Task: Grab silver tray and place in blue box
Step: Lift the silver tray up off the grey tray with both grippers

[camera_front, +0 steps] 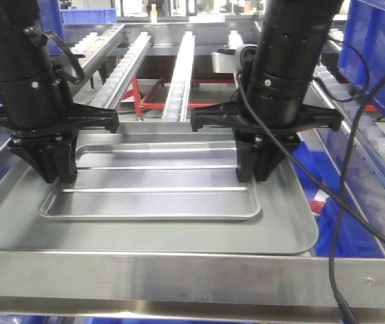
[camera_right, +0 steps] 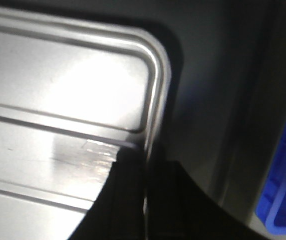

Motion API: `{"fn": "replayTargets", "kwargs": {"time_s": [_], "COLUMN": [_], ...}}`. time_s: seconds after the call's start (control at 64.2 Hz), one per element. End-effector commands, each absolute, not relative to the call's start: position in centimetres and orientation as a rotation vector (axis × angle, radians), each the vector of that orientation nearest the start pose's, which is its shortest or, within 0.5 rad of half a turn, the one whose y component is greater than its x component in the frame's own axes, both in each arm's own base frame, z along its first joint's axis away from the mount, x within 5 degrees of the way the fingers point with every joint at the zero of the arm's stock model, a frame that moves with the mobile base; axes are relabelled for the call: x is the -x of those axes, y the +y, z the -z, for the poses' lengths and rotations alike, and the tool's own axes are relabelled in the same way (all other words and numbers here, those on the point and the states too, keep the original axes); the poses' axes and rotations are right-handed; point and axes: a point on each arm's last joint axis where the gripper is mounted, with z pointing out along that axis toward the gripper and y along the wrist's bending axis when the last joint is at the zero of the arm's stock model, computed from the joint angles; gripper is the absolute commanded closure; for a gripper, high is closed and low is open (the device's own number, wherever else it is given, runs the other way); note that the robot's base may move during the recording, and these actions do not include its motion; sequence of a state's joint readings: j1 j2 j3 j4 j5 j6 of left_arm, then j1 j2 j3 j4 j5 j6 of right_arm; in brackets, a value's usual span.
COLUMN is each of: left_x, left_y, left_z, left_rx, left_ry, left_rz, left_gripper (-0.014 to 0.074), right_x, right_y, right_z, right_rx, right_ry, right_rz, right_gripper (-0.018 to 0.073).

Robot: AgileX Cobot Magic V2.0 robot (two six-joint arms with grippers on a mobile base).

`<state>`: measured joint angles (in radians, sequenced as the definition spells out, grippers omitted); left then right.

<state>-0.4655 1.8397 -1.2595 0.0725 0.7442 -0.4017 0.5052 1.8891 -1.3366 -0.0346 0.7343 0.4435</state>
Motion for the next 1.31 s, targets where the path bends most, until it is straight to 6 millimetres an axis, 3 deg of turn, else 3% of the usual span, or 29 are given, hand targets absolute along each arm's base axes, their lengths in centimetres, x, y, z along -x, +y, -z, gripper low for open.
{"fn": "replayTargets", "kwargs": {"time_s": [0.0,0.202,0.358,0.483,0.654,0.794,0.996,1.292], "left_x": [-33.5,-31.9,-29.9,-28.5,-26.2,-25.0,-23.8,-23.8], "left_y": [-16.2,-15.4,-14.6,-14.7,-16.6,-18.3,-20.1,-20.2], "left_z": [-23.5,-28.1,-31.5,-33.2,-34.2,-35.8,-39.0,-39.4], "left_rx": [-0.145,-0.134,-0.125,-0.107,-0.168,-0.213,-0.245,-0.233], "left_ry": [2.721,2.622,2.553,2.525,2.556,2.544,2.466,2.453], "left_rz": [0.16,0.211,0.245,0.261,0.207,0.212,0.308,0.326], "left_gripper": [0.0694,0.0694,0.0694,0.0694,0.0694,0.0694,0.0694,0.0694], "right_x": [-34.7,-33.9,-32.2,-30.6,-27.9,-26.5,-25.4,-24.8], "right_y": [18.6,17.7,16.5,15.6,14.8,14.1,13.4,13.0], "right_z": [-24.2,-28.5,-32.1,-34.4,-37.1,-38.1,-37.8,-37.7], "right_rx": [0.136,0.148,0.092,0.092,0.081,0.076,0.073,0.074], "right_ry": [2.697,2.653,2.591,2.544,2.527,2.542,2.566,2.569], "right_rz": [-0.226,-0.179,-0.156,-0.083,-0.084,-0.071,-0.052,-0.049], "right_gripper": [0.0501,0.0501,0.0501,0.0501,0.0501,0.0501,0.0501,0.0501]}}
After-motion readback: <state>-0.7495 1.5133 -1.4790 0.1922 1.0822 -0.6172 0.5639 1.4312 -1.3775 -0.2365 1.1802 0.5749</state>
